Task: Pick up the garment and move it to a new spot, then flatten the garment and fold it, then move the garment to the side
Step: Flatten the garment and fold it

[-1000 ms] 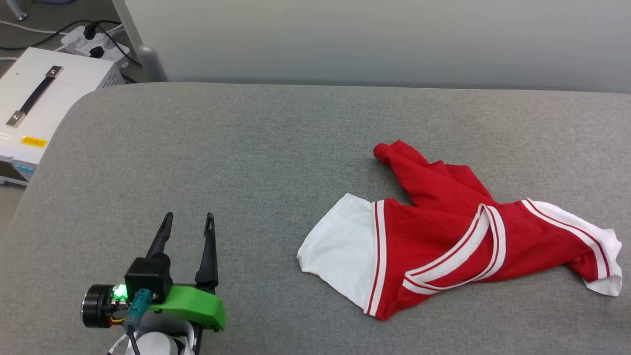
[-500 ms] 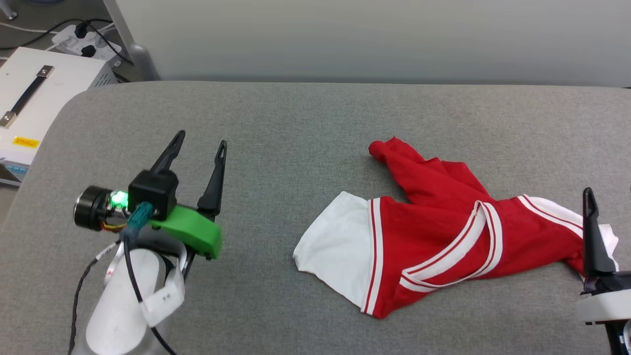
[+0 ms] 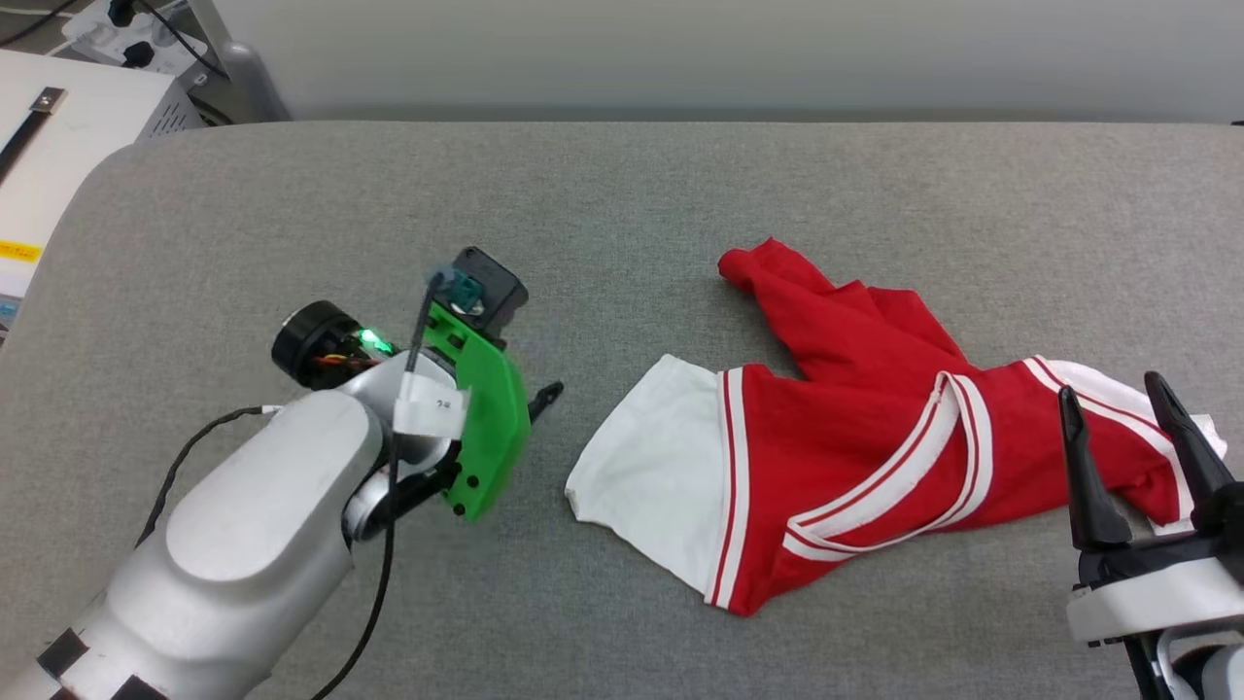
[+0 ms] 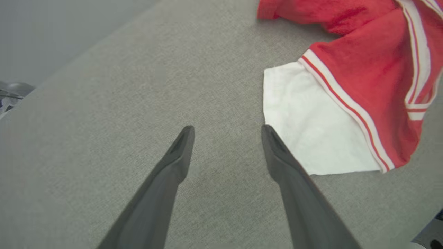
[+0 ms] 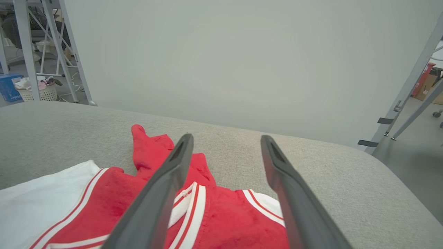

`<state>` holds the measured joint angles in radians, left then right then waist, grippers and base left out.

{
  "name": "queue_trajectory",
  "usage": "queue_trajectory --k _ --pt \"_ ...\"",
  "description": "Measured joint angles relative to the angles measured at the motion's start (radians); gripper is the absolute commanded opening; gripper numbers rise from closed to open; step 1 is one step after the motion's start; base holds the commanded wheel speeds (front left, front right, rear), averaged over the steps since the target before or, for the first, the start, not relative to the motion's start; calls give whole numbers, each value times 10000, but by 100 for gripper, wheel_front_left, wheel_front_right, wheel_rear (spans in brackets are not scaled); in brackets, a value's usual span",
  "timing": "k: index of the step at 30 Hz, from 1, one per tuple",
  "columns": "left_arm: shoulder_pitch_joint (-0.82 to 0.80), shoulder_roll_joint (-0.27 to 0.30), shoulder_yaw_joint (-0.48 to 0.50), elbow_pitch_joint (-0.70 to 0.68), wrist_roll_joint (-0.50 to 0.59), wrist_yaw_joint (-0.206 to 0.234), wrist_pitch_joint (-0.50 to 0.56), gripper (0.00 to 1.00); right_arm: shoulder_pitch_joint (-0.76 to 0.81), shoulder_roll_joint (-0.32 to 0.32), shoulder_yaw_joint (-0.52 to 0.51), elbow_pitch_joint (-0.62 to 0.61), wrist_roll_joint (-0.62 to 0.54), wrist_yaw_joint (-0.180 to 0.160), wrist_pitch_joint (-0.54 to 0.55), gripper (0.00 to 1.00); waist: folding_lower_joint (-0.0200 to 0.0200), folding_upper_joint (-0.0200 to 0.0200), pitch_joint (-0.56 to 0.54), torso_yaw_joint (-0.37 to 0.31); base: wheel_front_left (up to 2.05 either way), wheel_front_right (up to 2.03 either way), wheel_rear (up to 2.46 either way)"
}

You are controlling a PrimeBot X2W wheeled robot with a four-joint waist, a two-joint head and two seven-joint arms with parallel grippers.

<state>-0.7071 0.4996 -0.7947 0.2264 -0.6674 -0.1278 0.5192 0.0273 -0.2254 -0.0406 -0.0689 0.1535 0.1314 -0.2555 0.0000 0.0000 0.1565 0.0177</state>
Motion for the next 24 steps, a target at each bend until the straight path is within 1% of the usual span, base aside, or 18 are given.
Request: queue_trajectory --k 3,6,10,15,18,24 --pt "-545 190 -1164 -15 -631 0 769 100 -217 -10 169 161 -31 0 0 100 0 0 198 -79 0 0 0" --pt "-953 282 -2128 128 -1007 0 1154 100 -459 -15 314 276 -96 0 -2 100 0 0 401 -171 0 0 0" --pt "-1361 290 -3037 454 -1342 0 1187 100 -825 12 485 314 -102 0 -4 100 0 0 670 -327 0 0 0" --pt "-1666 209 -4071 980 -1689 0 988 100 -1135 151 612 395 -104 0 -4 100 0 0 1044 -579 0 0 0" --pt "-1775 148 -4387 1223 -1774 0 859 100 -1181 219 629 476 -105 0 -4 100 0 0 1262 -689 0 0 0" --pt "-1965 65 -4497 1615 -1848 -58 518 100 -1331 307 623 550 -119 0 -4 100 0 0 1611 -834 0 0 0"
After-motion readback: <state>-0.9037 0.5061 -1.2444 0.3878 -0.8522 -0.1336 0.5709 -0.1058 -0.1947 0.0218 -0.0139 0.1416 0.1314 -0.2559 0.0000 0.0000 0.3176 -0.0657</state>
